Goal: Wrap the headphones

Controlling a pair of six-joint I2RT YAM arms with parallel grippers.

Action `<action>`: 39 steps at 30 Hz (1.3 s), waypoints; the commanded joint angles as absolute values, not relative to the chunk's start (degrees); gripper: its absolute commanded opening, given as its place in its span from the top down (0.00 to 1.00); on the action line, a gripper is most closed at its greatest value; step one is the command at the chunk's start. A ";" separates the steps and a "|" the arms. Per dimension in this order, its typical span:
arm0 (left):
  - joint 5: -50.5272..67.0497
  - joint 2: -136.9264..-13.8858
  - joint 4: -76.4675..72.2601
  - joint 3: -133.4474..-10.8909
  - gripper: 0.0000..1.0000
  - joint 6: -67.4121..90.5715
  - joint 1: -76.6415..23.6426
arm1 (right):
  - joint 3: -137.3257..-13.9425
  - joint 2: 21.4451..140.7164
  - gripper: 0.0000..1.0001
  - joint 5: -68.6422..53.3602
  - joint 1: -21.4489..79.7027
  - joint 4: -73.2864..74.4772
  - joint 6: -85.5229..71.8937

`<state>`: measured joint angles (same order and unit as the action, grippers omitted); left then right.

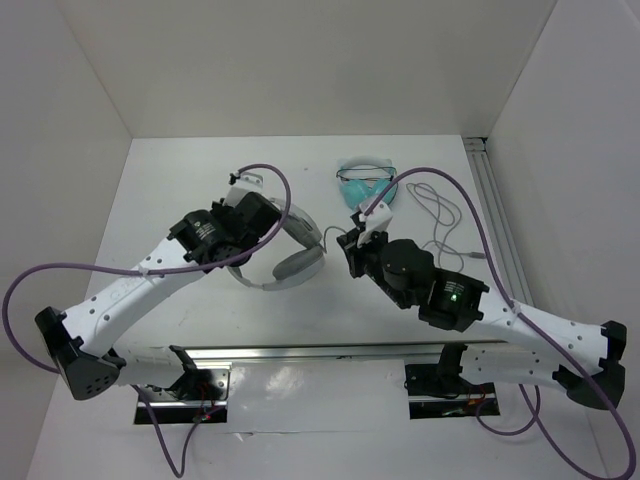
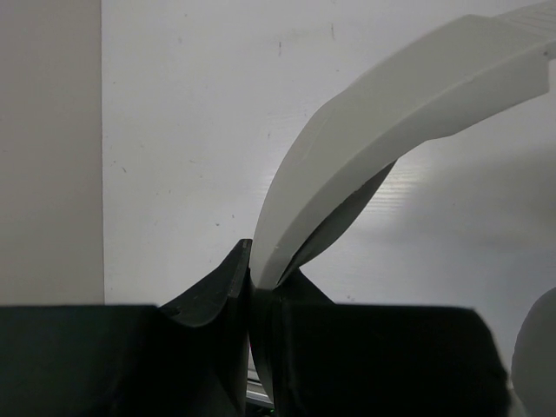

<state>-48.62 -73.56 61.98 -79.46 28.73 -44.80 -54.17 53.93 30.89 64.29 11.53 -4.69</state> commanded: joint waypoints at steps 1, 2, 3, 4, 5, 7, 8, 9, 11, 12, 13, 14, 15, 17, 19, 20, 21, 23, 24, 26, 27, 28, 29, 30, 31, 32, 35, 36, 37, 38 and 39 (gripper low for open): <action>-54.05 -72.51 58.45 -81.04 1.00 32.17 -44.91 | -58.97 52.56 1.00 36.65 65.39 15.29 -3.17; -54.84 -72.51 57.75 -80.51 1.00 32.17 -44.91 | -59.50 52.56 1.00 37.17 65.39 15.82 -3.16; -54.84 -72.51 57.74 -80.51 1.00 32.17 -44.91 | -60.55 52.56 1.00 37.18 65.39 16.43 -3.16; -55.37 -72.51 57.74 -80.51 1.00 32.17 -44.91 | -61.08 52.56 1.00 37.18 65.39 17.31 -3.16; -55.37 -72.51 57.74 -79.99 1.00 32.17 -44.91 | -61.78 52.56 1.00 36.66 65.39 17.92 -3.16; -55.37 -72.51 57.74 -79.37 1.00 32.17 -44.91 | -63.18 53.17 1.00 36.04 65.39 18.54 -2.64; -54.85 -72.51 57.74 -79.37 1.00 32.17 -44.91 | -63.72 53.70 1.00 36.04 65.39 18.54 -2.11; -54.84 -72.51 57.74 -78.84 1.00 32.17 -44.91 | -64.42 53.70 1.00 36.04 65.39 19.24 -2.11; -54.32 -71.37 57.74 -78.32 1.00 32.17 -44.91 | -64.95 54.32 1.00 36.04 65.39 19.86 -1.59; -54.32 -71.37 56.96 -77.79 1.00 31.47 -44.91 | -64.95 54.32 1.00 35.34 65.39 19.86 -1.58; -53.71 -70.67 55.91 -77.78 1.00 30.94 -44.91 | -65.73 54.32 1.00 34.72 65.39 19.86 -0.89; -52.57 -70.66 55.12 -77.09 1.00 30.33 -44.91 | -66.26 54.32 1.00 34.72 65.39 19.86 -0.88; -51.95 -70.66 54.50 -76.56 1.00 29.02 -44.91 | -66.97 54.84 1.00 34.19 65.39 21.26 -0.10; -50.63 -70.66 53.80 -76.55 1.00 28.31 -44.91 | -70.48 55.98 1.00 33.66 65.39 23.28 0.70; -48.09 -70.66 52.39 -75.42 1.00 26.46 -45.61 | -73.55 57.91 1.00 32.53 65.39 26.00 2.45; -46.25 -70.66 50.73 -75.41 1.00 25.67 -46.75 | -74.26 58.53 1.00 32.52 65.39 26.80 3.16; -45.19 -70.14 49.58 -74.63 1.00 24.62 -47.45 | -74.27 59.06 1.00 31.74 65.39 27.42 4.73; -43.43 -68.74 47.47 -73.04 1.00 21.54 -48.77 | -74.27 60.11 1.00 32.26 65.39 27.42 5.36; -41.76 -68.73 46.07 -73.04 1.00 20.58 -50.17 | -74.27 60.12 1.00 32.86 65.39 27.42 5.36; -39.91 -68.20 45.53 -72.25 1.00 18.46 -51.58 | -73.04 60.12 1.00 32.87 66.70 26.81 6.06; -38.51 -68.20 45.01 -71.72 1.00 17.94 -53.07 | -73.04 60.12 0.99 32.87 66.71 26.81 6.06; -38.50 -69.07 45.00 -71.72 1.00 17.93 -53.69 | -73.04 60.12 0.99 32.87 67.23 26.81 6.06; -38.50 -69.69 45.00 -71.72 1.00 17.93 -54.40 | -73.04 60.12 0.99 32.26 67.24 26.81 6.06; -38.50 -70.83 45.52 -71.72 1.00 17.93 -54.93 | -73.04 60.12 0.99 31.39 67.24 27.33 6.06; -39.89 -70.84 45.53 -72.24 1.00 17.93 -55.54 | -73.04 60.12 0.99 31.38 67.24 27.33 6.59; -39.90 -70.84 46.05 -72.25 1.00 17.93 -55.55 | -73.04 60.12 0.99 30.68 67.24 27.94 6.59; -43.84 -70.23 46.58 -72.77 1.00 19.07 -55.55 | -72.52 60.12 0.99 32.25 67.76 28.48 6.59; -44.64 -70.22 47.37 -72.77 1.00 20.03 -55.55 | -71.90 59.42 0.99 33.39 67.76 28.48 6.59; -44.65 -69.70 47.98 -72.77 1.00 20.04 -55.55 | -71.89 59.41 0.99 34.53 67.76 27.78 6.59; -43.34 -69.70 47.99 -72.77 1.00 20.04 -55.55 | -71.29 58.89 0.99 36.80 68.29 26.29 6.59; -42.11 -69.09 47.99 -72.16 1.00 20.04 -55.55 | -70.32 58.19 0.99 37.87 68.29 25.06 6.59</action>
